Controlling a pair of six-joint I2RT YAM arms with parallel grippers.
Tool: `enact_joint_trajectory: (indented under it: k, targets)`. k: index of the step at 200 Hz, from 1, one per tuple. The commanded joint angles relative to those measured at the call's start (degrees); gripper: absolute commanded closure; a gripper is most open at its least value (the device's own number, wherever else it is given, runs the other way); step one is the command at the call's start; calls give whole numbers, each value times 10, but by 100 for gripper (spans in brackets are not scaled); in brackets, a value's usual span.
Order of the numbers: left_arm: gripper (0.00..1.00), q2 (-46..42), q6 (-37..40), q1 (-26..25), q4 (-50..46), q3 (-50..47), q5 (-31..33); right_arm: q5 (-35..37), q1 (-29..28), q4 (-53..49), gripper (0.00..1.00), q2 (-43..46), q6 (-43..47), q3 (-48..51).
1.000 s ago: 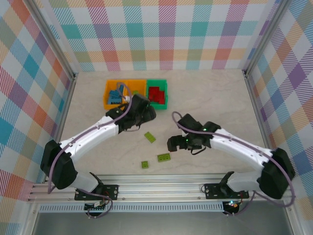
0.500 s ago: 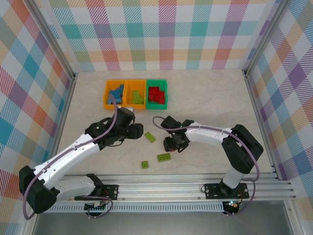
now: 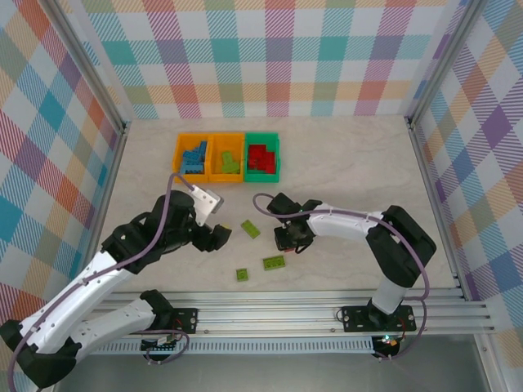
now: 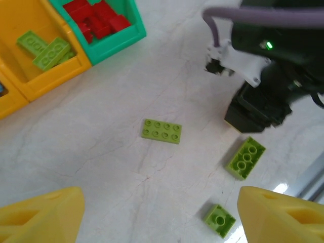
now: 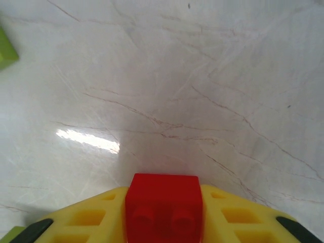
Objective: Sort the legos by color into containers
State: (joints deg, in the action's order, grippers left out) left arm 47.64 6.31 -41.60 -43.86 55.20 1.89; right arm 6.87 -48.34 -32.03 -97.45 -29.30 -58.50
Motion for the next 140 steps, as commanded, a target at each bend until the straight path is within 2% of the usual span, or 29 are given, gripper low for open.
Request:
enact_joint_trajectory:
  k: [1,24,55,86,104,140]
  targets:
    - [19,-22,94,-1,-3,-29,-26,16,13,-16,66,33,14,-52]
    - [16,-62,108,-1,66,-77,-24,27,38,3,67,39,42,-111]
    - [9,-108,107,-1,148,-140,-19,38,86,59,67,-4,73,-192]
    - [0,-111,129,1,146,-167,23,62,121,140,67,-60,106,-238]
    - [0,-108,132,2,150,-172,36,59,136,171,67,-104,121,-280]
    - [0,-92,147,17,154,-179,20,61,148,159,66,-195,139,-393]
